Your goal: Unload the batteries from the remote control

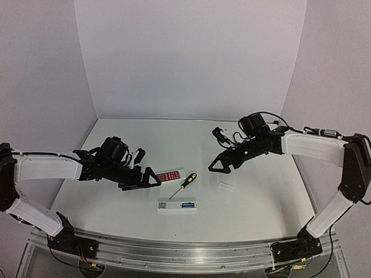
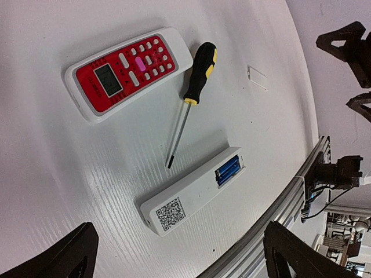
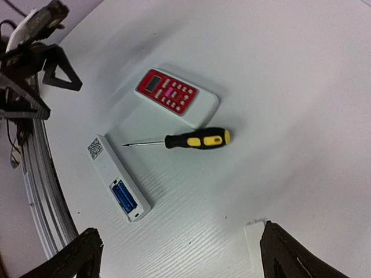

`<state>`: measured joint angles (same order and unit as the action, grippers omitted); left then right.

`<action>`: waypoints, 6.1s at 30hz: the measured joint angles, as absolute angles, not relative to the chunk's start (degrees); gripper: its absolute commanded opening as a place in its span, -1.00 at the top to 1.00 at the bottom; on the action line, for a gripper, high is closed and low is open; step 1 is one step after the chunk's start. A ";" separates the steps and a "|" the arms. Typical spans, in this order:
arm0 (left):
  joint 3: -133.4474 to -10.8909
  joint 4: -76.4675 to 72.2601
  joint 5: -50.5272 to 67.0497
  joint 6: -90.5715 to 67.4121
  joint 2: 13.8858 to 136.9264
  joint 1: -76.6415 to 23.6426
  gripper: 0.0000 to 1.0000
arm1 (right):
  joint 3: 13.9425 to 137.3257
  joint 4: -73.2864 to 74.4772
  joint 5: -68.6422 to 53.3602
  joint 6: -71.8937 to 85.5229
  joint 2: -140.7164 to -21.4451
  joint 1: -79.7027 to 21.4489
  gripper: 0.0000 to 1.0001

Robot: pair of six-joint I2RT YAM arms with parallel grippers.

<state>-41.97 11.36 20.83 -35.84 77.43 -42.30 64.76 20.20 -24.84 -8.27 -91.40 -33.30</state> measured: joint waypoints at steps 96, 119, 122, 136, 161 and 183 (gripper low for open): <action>-44.81 -2.96 30.33 -53.78 72.44 -42.31 -0.64 | 59.34 7.75 7.21 -34.61 -86.20 -58.68 1.00; -40.48 -17.39 34.80 -59.95 74.59 -42.30 0.32 | 55.33 0.19 9.13 -36.19 -83.42 -60.43 1.00; -40.36 -19.05 35.23 -60.21 75.06 -42.30 0.58 | 55.31 0.00 9.02 -36.42 -83.37 -60.46 1.00; -37.69 -24.86 36.73 -61.56 75.29 -42.15 1.00 | 55.35 -0.40 9.32 -35.86 -83.40 -60.55 -0.15; -26.33 -45.22 36.60 -52.95 68.64 -41.82 1.00 | 52.01 0.34 -11.14 36.11 -73.50 -56.18 -0.71; -26.30 -51.28 38.81 -53.01 68.69 -41.82 1.00 | 49.11 -21.62 -19.52 48.14 -77.14 -56.01 -0.44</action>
